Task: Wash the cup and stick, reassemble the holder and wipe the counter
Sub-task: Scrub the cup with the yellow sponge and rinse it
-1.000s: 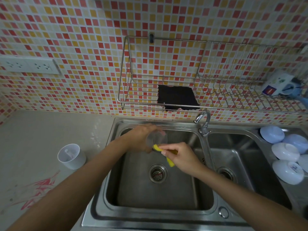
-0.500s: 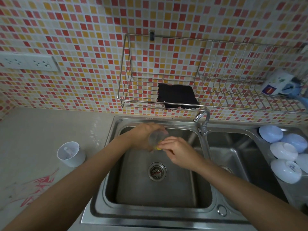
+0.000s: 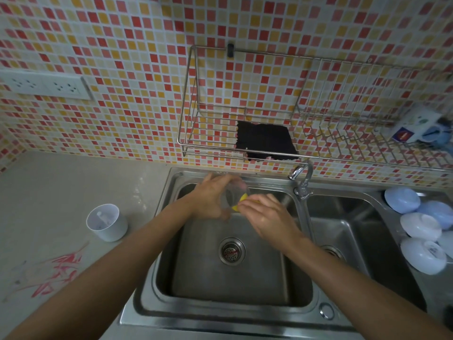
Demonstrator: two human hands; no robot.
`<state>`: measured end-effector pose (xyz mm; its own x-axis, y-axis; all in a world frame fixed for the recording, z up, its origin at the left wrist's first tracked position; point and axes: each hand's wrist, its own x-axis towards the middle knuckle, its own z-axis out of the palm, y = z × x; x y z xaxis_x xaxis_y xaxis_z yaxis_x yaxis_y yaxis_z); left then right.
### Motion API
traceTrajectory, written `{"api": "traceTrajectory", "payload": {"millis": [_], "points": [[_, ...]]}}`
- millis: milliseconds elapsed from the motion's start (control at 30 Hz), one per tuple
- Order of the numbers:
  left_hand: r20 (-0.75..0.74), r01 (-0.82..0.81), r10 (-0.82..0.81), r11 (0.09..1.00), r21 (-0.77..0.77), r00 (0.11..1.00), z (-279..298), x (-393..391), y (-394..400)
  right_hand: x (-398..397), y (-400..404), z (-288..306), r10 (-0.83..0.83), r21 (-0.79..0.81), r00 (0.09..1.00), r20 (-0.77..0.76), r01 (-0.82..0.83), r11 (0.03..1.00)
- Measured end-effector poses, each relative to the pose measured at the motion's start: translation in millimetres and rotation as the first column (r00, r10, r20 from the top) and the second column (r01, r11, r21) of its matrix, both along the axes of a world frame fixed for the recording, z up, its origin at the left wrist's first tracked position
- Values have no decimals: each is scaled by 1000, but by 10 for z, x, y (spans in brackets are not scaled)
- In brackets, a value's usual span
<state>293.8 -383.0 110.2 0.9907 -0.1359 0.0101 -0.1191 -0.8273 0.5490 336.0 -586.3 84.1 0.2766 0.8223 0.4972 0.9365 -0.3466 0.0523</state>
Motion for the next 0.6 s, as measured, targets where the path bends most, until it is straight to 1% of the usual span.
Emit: {"api": "traceTrajectory", "payload": {"millis": [100, 167, 233, 267, 300, 333, 367, 400, 433, 467, 500, 533, 567, 600], "points": [[53, -84, 87, 995, -47, 995, -60, -46, 3, -67, 77, 22, -7, 73, 1000, 2, 6, 997], [75, -94, 101, 991, -91, 992, -63, -32, 22, -70, 129, 46, -12, 86, 998, -62, 17, 996], [75, -74, 80, 994, -84, 994, -28, -6, 55, -81, 173, 86, -21, 80, 983, -181, 36, 996], [71, -67, 71, 996, -67, 995, -2, 4, 78, -101, 197, 117, -26, 96, 957, -287, 56, 994], [65, -60, 63, 997, -47, 996, 25, 13, 102, -129, 216, 150, -29, 125, 903, -428, 91, 988], [60, -53, 55, 998, -33, 997, 49, 17, 122, -157, 230, 181, -28, 154, 809, -587, 145, 977], [52, -46, 47, 999, -23, 998, 67, 22, 143, -165, 243, 190, -11, 177, 687, -726, 203, 963], [44, -37, 37, 999, -8, 998, 82, 24, 159, -154, 250, 187, -2, 175, 590, -808, 242, 955], [34, -27, 26, 999, 19, 999, 94, 29, 171, -136, 246, 186, 9, 165, 545, -838, 239, 957], [29, -13, 11, 998, 58, 1000, 103, 37, 178, -99, 226, 184, 4, 149, 602, -799, 190, 970], [19, 3, -5, 995, 97, 1000, 103, 47, 179, -41, 198, 166, 8, 123, 713, -701, 110, 986], [3, 23, -24, 991, 128, 1000, 106, 52, 169, 29, 168, 146, 16, 43, 857, -514, 7, 999], [-18, 42, -40, 988, 148, 999, 102, 60, 156, 105, 149, 136, 36, -63, 951, -306, -58, 996], [-32, 53, -49, 986, 157, 998, 95, 66, 139, 180, 133, 141, 61, -151, 986, -155, -85, 985]]}}
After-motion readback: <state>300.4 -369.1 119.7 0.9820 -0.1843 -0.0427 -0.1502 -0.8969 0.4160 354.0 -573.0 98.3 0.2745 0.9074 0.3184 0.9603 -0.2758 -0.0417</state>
